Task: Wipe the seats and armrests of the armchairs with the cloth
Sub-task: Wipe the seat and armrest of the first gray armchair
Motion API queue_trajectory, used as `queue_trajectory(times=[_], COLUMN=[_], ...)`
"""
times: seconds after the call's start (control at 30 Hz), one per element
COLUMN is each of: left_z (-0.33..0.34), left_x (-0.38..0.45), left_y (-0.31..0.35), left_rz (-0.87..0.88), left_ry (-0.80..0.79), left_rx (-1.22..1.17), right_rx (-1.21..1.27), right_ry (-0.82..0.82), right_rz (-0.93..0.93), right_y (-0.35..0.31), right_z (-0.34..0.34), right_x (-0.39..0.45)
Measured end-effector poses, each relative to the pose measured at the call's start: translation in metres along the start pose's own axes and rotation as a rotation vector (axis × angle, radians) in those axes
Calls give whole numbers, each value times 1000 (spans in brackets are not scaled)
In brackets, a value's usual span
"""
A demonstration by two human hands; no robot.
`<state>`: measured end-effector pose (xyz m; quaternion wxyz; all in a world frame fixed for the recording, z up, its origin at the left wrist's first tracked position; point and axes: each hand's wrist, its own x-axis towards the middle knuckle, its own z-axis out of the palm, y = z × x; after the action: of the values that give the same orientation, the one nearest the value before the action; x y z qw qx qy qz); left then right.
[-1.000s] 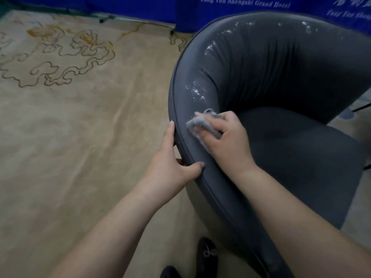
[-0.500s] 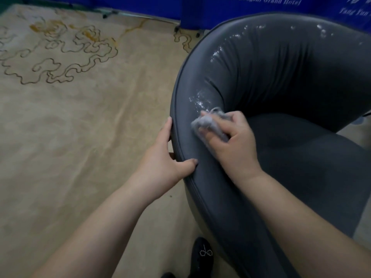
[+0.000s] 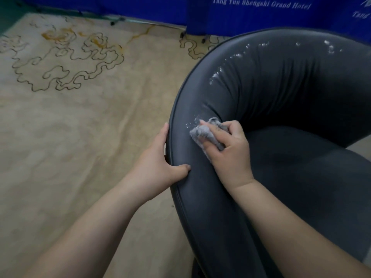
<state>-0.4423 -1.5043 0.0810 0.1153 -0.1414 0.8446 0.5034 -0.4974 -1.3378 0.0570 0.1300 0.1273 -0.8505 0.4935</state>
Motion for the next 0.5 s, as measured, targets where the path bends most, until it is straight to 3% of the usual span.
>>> queue_trajectory(times=[0.07,0.2,0.3,0.4,0.5], left_z=[-2,-3,-6,-11,-13], left_x=[4,13,20,26,34], left_y=[3,1,2,4,7], left_rz=[-12,4,25,27,45], left_ry=[7,20,0,-35,-43], left_rx=[15,42,52,48,58], right_rx=[52,-34,-82,44,39], right_ry=[50,-133,-22,100,-19], right_rz=[-2,-233,-95,97,-71], right_y=[-2,-10,-1,5,-10], right_z=[-3,7,11,5,14], right_x=[4,1,24,43,32])
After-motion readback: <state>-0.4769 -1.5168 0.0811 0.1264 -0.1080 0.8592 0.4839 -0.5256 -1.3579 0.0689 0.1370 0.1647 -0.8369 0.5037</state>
